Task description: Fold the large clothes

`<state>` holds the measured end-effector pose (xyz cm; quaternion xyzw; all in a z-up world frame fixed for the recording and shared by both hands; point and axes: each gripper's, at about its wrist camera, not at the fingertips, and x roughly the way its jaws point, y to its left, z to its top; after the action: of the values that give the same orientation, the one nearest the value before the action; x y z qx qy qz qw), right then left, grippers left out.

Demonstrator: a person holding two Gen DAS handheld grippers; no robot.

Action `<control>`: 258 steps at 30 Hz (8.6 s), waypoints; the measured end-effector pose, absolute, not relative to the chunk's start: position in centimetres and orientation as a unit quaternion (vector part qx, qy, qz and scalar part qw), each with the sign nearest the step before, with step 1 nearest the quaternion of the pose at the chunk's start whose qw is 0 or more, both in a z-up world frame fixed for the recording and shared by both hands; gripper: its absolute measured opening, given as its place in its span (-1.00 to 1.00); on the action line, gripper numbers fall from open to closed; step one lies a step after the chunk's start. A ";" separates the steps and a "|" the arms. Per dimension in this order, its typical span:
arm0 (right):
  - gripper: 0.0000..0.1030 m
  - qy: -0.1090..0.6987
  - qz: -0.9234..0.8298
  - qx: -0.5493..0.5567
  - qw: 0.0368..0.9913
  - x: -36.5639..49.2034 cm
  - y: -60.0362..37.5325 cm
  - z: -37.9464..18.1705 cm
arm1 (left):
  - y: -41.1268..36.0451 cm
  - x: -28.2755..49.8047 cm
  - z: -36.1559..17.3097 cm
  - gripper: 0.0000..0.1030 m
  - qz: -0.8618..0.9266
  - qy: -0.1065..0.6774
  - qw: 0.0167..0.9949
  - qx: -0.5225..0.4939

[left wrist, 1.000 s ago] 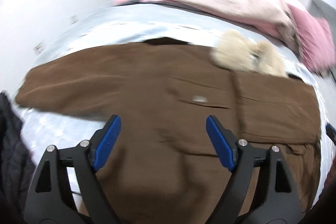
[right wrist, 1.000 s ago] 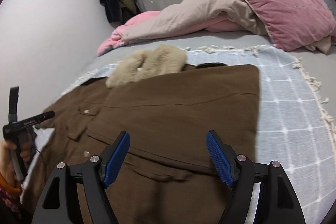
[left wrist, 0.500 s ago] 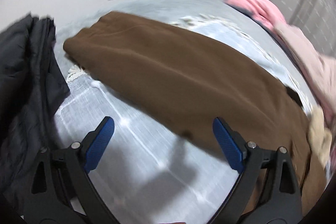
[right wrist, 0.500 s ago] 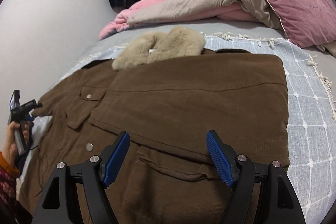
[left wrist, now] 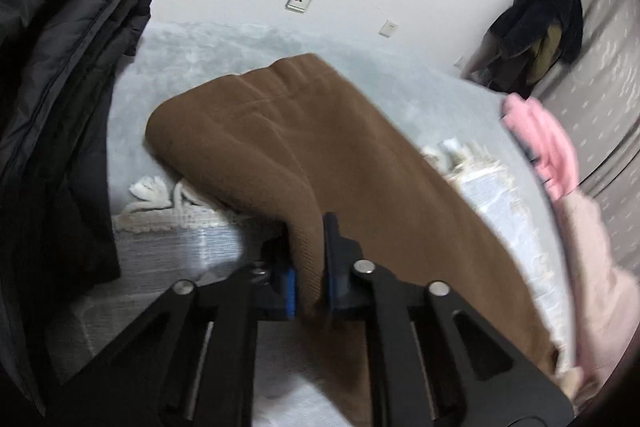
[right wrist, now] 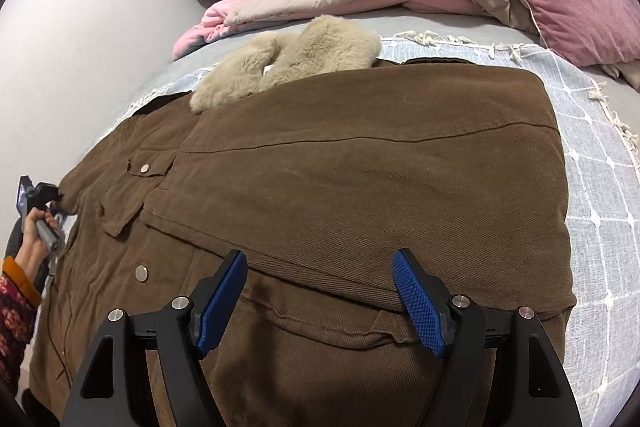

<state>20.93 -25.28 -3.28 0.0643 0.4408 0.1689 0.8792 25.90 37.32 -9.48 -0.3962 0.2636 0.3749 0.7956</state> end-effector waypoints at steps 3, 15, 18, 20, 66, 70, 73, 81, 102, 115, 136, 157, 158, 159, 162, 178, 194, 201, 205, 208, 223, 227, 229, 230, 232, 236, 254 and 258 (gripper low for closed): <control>0.48 0.438 0.167 0.068 0.881 20.9 -25.5 -3.1 | 36.1 25.2 -6.5 -0.85 0.341 0.225 0.826 -0.388; 0.48 0.431 0.169 0.073 0.883 20.6 -25.6 -2.6 | 18.5 26.7 6.6 -0.85 0.109 0.145 0.959 -0.218; 0.48 0.429 0.171 0.079 0.883 20.5 -25.7 -2.4 | 12.2 27.5 8.0 -0.85 0.028 0.152 0.971 -0.183; 0.48 0.428 0.174 0.084 0.883 20.5 -25.8 -2.3 | 8.1 28.3 8.3 -0.85 -0.025 0.163 0.972 -0.167; 0.48 0.435 0.196 -0.055 0.877 22.3 -4.6 1.0 | 10.3 23.5 2.2 0.77 -0.055 0.416 0.905 0.066; 0.48 0.450 0.179 -0.114 0.867 24.3 -1.0 -1.0 | 9.1 26.0 -3.4 0.77 -0.053 0.443 0.890 0.091; 0.12 0.439 0.148 -0.168 0.870 25.1 -0.4 -2.9 | 9.0 27.8 -6.5 0.63 -0.045 0.478 0.874 0.082; -0.79 0.417 0.076 0.001 0.906 25.6 -13.1 1.0 | 11.8 28.6 -6.7 0.45 -0.046 0.471 0.881 0.001; 0.17 0.364 0.173 0.438 0.804 21.2 -32.2 -4.5 | 14.4 26.5 -2.3 0.28 -0.126 0.467 0.867 -0.118; -0.21 0.408 0.105 0.294 0.858 22.5 -27.7 -6.2 | 9.6 31.6 -6.2 -0.75 -0.063 0.503 0.860 -0.056; 0.22 0.418 0.156 0.291 0.846 24.3 -25.3 -2.7 | 14.6 34.8 -2.0 0.08 -0.055 0.441 0.894 -0.054; -0.24 0.407 0.040 0.059 0.911 31.5 -16.9 -5.5 | 14.3 34.1 -5.4 -0.31 0.031 0.347 0.924 -0.158; -0.19 0.398 0.025 0.057 0.915 30.9 -17.0 -5.1 | 13.9 33.5 -4.4 -0.31 0.019 0.324 0.935 -0.140; -0.19 0.384 0.014 0.053 0.922 30.1 -17.0 -4.5 | 13.3 33.3 -3.7 -0.31 0.001 0.315 0.941 -0.123; -0.19 0.353 0.039 0.058 0.933 28.7 -16.6 -3.0 | 11.6 34.1 -4.0 -0.31 -0.058 0.337 0.935 -0.098; 0.20 0.391 0.051 -0.013 0.919 18.1 -17.2 1.2 | 7.0 25.1 -0.6 0.62 -0.054 0.416 0.907 0.032; 0.58 0.375 0.076 0.045 0.923 -4.4 -26.4 8.5 | 13.5 6.5 5.1 0.89 -0.081 0.446 0.891 -0.036; 0.59 0.403 0.089 0.066 0.909 -9.6 -29.1 6.6 | 16.7 2.1 2.9 0.89 -0.103 0.488 0.862 -0.093; 0.59 0.445 0.081 0.070 0.889 -11.4 -30.4 4.4 | 17.5 -0.1 0.8 0.89 -0.098 0.496 0.858 -0.090; 0.59 0.470 0.076 0.067 0.877 -12.6 -31.2 2.4 | 18.0 -0.6 -1.0 0.89 -0.093 0.510 0.850 -0.092; 0.59 0.523 0.072 0.170 0.832 -14.1 -36.1 -3.4 | 18.9 -0.5 -8.7 0.89 -0.146 0.595 0.774 -0.159; 0.59 0.531 0.070 0.207 0.818 -13.5 -37.3 -5.3 | 19.2 -0.5 -8.8 0.89 -0.161 0.593 0.768 -0.181; 0.59 0.539 0.065 0.224 0.810 -13.1 -37.7 -6.5 | 19.5 -0.3 -8.9 0.89 -0.166 0.596 0.763 -0.187; 0.59 0.541 0.063 0.227 0.808 -13.0 -37.7 -6.9 | 19.5 -0.3 -9.1 0.89 -0.165 0.599 0.760 -0.188; 0.59 0.538 0.059 0.228 0.810 -12.8 -37.6 -7.3 | 19.4 -0.2 -9.3 0.89 -0.166 0.603 0.757 -0.187; 0.61 0.538 0.065 0.215 0.813 -12.4 -36.3 -7.4 | 18.4 -0.2 -9.3 0.89 -0.171 0.608 0.757 -0.164; -0.44 0.507 0.158 0.317 0.786 -11.7 -33.5 -7.6 | 17.5 -1.0 -8.3 -0.37 -0.150 0.592 0.779 -0.141; -0.53 0.431 0.226 0.366 0.793 -12.0 -32.9 -5.4 | 17.6 -1.9 -6.3 -0.51 -0.154 0.547 0.808 -0.156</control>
<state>-12.03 -32.87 -5.37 0.3661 0.4314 0.2261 0.7930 -1.93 17.65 -6.33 -0.1562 0.5470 -0.1542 0.8078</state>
